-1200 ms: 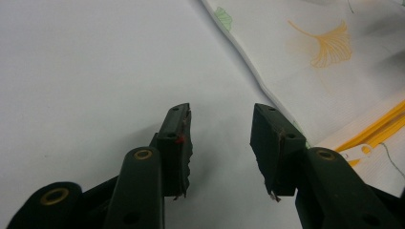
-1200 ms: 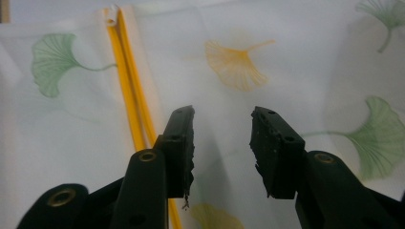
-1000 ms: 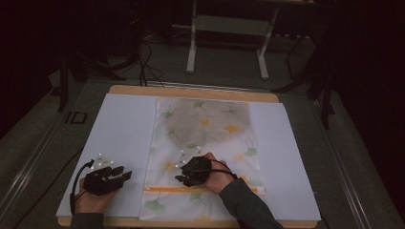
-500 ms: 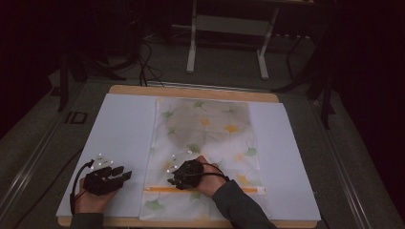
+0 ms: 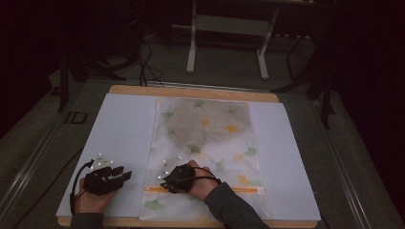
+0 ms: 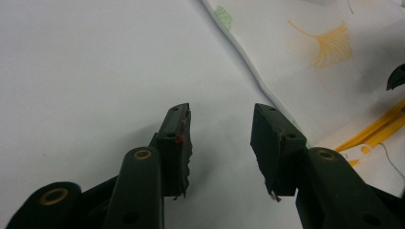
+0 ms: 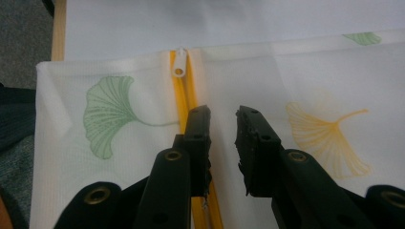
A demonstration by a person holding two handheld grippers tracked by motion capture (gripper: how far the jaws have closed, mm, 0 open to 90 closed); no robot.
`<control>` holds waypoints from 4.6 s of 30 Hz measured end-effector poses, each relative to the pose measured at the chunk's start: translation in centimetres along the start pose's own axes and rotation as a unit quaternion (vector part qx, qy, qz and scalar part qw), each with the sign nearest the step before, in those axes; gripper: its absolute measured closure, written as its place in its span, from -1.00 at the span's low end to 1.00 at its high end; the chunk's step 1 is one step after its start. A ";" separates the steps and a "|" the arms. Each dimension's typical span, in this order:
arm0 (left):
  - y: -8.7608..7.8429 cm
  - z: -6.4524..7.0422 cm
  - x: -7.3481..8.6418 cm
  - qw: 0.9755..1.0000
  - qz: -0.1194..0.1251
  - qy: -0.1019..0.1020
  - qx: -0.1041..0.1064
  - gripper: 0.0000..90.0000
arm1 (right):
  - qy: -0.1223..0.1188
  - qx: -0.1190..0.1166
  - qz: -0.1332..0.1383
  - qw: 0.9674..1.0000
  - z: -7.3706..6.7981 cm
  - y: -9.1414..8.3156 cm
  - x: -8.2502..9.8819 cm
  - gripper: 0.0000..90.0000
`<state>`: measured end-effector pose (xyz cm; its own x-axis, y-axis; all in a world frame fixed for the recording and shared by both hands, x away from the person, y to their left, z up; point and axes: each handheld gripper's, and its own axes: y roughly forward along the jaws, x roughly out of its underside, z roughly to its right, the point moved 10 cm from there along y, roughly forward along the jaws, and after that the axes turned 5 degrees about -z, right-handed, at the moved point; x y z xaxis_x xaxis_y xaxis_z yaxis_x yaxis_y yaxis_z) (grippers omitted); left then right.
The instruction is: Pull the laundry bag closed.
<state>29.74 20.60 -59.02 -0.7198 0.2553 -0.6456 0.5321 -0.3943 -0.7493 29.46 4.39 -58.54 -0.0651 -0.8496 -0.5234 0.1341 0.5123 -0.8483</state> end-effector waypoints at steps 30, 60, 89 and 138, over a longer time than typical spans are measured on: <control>-0.1 -0.1 0.0 1.000 0.004 0.000 -0.002 0.29 | 0.004 -0.032 0.015 0.999 -1.8 3.0 -1.7 0.66; -0.1 0.4 0.1 1.000 -0.001 0.004 0.009 0.28 | -0.006 -0.068 -0.006 0.998 -1.8 3.7 -2.3 0.86; -0.8 5.8 1.3 0.992 -0.014 -0.007 0.128 0.18 | -0.008 -0.046 0.014 0.999 -1.8 2.0 -2.0 0.86; 2.2 9.2 2.0 0.975 -0.085 0.017 0.204 0.96 | -0.016 -0.039 0.031 0.999 -1.6 0.6 -1.8 0.88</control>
<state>25.37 12.11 -60.61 -0.7636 0.3731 -0.5270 0.1801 -0.6608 -0.7287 28.12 6.47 -58.22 -0.0284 -0.8192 -0.5728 0.0586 0.5706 -0.8191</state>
